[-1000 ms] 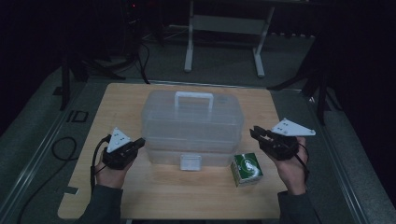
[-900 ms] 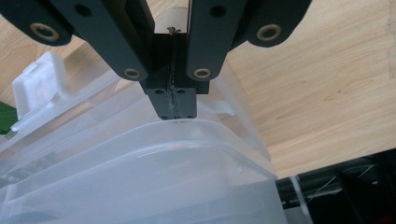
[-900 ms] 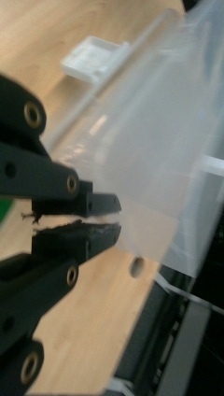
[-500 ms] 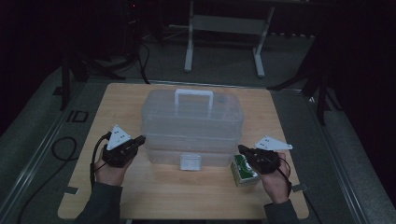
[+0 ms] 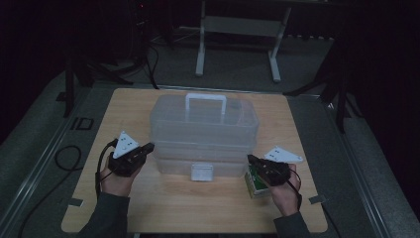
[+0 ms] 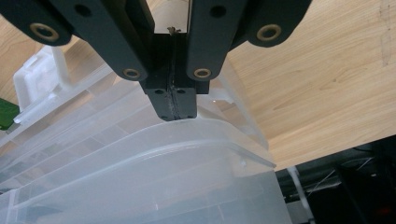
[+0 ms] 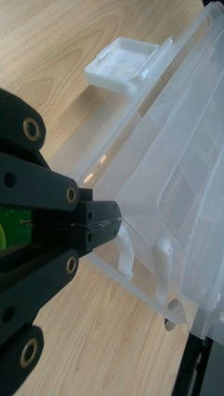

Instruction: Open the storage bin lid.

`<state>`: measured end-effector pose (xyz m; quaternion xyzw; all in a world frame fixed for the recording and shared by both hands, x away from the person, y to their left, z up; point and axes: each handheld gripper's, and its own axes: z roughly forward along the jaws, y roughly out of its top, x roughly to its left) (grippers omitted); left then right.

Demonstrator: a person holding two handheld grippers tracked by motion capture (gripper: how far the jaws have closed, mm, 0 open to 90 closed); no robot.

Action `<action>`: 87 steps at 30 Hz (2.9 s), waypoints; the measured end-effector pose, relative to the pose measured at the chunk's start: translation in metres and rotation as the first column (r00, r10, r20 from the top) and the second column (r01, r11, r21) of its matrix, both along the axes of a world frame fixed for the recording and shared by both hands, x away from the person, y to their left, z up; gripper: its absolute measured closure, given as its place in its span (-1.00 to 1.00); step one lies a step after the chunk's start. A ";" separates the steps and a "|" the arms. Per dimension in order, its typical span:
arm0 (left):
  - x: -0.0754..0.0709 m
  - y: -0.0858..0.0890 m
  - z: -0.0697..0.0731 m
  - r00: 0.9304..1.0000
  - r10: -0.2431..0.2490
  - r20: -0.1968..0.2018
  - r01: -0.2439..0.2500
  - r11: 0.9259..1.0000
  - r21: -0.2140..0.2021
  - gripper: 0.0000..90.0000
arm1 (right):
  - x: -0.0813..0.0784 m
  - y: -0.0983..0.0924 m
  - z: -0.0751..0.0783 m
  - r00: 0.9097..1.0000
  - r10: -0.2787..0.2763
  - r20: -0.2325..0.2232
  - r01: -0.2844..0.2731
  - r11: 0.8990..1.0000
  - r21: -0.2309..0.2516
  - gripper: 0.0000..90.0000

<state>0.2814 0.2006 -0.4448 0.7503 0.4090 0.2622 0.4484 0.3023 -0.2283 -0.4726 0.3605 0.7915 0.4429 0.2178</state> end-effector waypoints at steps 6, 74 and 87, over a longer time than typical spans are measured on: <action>0.003 -0.001 0.003 1.000 -0.006 0.004 0.006 1.000 -0.001 1.00 | -0.002 0.002 -0.001 1.000 -0.003 0.022 0.003 1.000 -0.021 1.00; 0.069 -0.037 0.067 0.997 -0.050 0.054 0.051 0.999 -0.013 0.99 | -0.003 -0.002 -0.005 0.998 0.027 0.054 -0.027 1.000 0.004 1.00; 0.084 -0.037 0.076 0.998 -0.043 0.055 0.044 0.999 -0.019 0.99 | -0.003 -0.002 -0.006 0.998 0.028 0.054 -0.028 1.000 0.006 1.00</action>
